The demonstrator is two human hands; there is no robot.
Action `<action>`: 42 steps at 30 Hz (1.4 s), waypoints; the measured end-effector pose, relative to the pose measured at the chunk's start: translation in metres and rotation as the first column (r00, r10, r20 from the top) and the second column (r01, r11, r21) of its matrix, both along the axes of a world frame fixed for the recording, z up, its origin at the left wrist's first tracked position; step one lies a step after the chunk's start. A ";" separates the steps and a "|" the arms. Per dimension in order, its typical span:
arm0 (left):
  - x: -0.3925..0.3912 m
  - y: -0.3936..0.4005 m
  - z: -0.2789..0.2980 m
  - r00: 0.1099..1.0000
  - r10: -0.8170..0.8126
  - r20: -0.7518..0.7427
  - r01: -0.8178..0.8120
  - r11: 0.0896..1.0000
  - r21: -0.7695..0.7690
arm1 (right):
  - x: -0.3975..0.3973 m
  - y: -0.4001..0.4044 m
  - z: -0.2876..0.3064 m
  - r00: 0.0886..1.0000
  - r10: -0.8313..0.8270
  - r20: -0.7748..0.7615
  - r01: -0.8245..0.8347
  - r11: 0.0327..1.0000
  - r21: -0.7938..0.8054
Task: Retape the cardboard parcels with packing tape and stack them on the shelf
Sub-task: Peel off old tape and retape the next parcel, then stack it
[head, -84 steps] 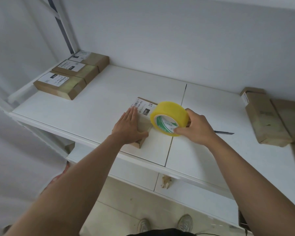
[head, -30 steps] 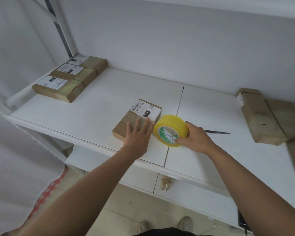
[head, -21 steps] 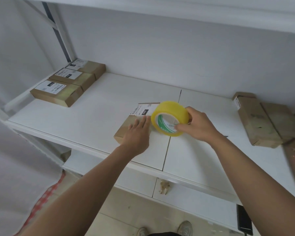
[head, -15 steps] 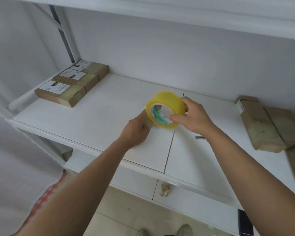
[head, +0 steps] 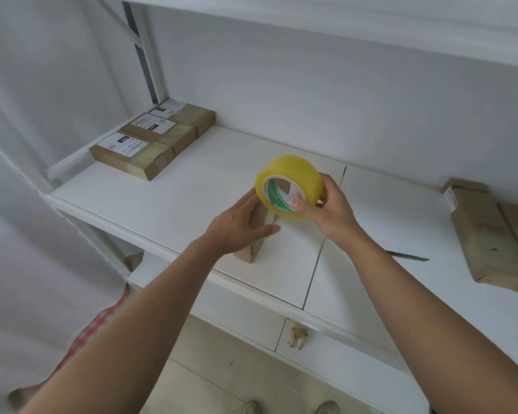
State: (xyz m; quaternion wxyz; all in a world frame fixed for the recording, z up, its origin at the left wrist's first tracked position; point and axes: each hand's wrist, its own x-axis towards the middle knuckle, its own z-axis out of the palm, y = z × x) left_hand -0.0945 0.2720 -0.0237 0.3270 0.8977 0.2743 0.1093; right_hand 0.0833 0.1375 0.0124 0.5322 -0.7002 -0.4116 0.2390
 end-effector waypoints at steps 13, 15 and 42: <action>-0.001 0.000 0.004 0.998 -0.029 -0.054 0.035 0.994 0.104 | 0.001 0.006 -0.026 0.992 0.037 -0.123 -0.037 0.999 -0.002; -0.001 0.001 0.003 0.998 -0.024 -0.060 0.029 0.995 0.098 | 0.005 -0.001 -0.032 0.996 0.019 -0.085 -0.022 0.999 -0.036; -0.007 0.037 -0.023 0.973 0.208 0.099 -0.142 0.880 -0.453 | -0.012 0.029 -0.025 0.984 0.047 0.174 -0.009 0.978 -0.210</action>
